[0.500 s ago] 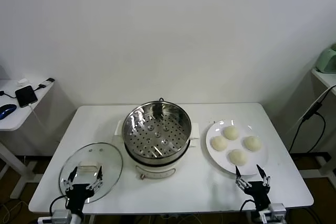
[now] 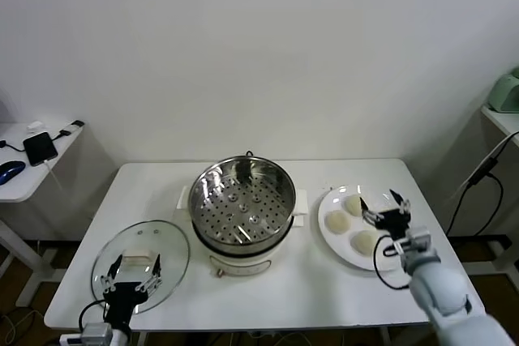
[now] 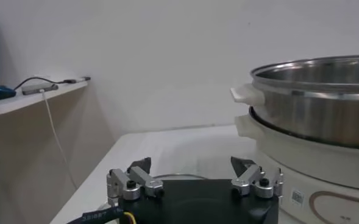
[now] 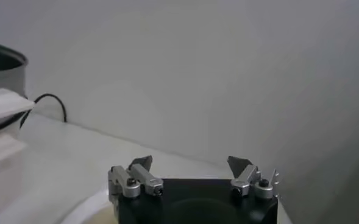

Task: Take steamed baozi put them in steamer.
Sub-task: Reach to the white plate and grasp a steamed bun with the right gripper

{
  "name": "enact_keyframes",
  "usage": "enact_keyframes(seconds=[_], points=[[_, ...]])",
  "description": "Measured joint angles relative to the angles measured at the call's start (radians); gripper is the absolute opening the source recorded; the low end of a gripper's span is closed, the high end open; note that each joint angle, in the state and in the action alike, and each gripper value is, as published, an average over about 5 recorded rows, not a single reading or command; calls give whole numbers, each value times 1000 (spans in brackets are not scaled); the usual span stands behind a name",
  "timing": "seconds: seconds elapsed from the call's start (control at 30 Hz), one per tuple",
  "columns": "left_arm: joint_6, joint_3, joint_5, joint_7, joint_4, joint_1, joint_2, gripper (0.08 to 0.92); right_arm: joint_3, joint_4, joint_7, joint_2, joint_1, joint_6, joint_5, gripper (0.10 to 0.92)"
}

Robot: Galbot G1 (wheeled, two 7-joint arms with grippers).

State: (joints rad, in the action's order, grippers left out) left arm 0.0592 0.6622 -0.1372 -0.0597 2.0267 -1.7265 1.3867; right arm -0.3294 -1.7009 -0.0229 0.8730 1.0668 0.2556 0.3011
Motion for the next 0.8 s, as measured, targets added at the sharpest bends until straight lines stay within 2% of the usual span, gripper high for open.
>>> enact_keyframes(seconds=[0.2, 0.4, 0.6, 0.8], points=[[0, 5, -2, 0, -1, 1, 1, 823, 265, 136, -238, -183, -321, -3, -37, 823], [-2, 5, -1, 1, -6, -2, 7, 823, 638, 292, -555, -294, -715, -81, -63, 823], [-4, 8, -1, 1, -17, 8, 8, 823, 1039, 451, -828, -301, -1107, -169, -56, 823], [-4, 10, -3, 2, -28, 19, 8, 823, 1378, 567, -971, -240, -1375, -189, -19, 823]])
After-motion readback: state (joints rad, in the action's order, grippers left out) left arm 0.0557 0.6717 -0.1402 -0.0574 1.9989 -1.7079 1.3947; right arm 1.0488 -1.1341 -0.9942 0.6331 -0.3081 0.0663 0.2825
